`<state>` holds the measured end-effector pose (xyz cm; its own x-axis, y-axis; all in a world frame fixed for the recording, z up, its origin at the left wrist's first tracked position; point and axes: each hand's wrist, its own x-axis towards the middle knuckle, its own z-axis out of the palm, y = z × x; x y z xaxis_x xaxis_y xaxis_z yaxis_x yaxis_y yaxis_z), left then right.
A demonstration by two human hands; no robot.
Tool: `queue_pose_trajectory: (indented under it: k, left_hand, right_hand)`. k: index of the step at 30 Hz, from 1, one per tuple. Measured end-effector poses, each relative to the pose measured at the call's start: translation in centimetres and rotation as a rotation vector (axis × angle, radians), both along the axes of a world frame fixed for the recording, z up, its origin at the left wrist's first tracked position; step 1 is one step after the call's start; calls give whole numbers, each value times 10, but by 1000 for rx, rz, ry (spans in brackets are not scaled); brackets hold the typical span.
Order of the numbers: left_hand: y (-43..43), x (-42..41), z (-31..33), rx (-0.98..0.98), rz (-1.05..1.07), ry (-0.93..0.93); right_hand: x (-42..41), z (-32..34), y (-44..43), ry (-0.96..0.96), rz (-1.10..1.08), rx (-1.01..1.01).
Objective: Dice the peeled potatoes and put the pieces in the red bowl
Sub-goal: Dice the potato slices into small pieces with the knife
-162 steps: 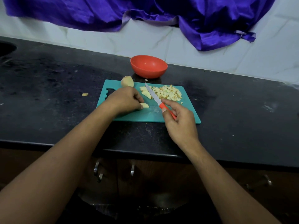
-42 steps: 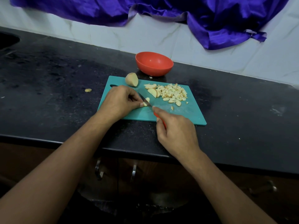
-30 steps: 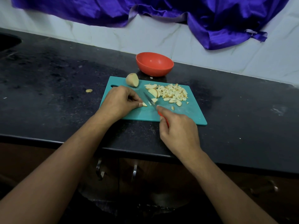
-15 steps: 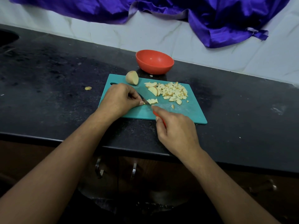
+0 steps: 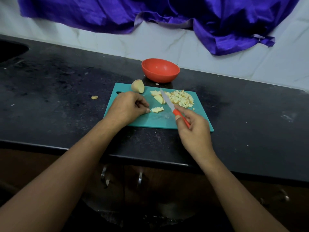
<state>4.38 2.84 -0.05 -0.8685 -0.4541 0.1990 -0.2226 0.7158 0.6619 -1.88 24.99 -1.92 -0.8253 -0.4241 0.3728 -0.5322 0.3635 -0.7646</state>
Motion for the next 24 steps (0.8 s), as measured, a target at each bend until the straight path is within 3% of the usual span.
queue_pose_trajectory:
  k: [8,16,24]
  left_hand:
    - [18,-27,8,-120,-59,-56]
    - [62,-73,5,-233,-91,0]
    - [23,-62,9,-125,-38,108]
  right_hand:
    - [-37,3,35,0,-145,-17]
    - [-37,2,35,33,-141,52]
    - [-33,4,32,132,-125,194]
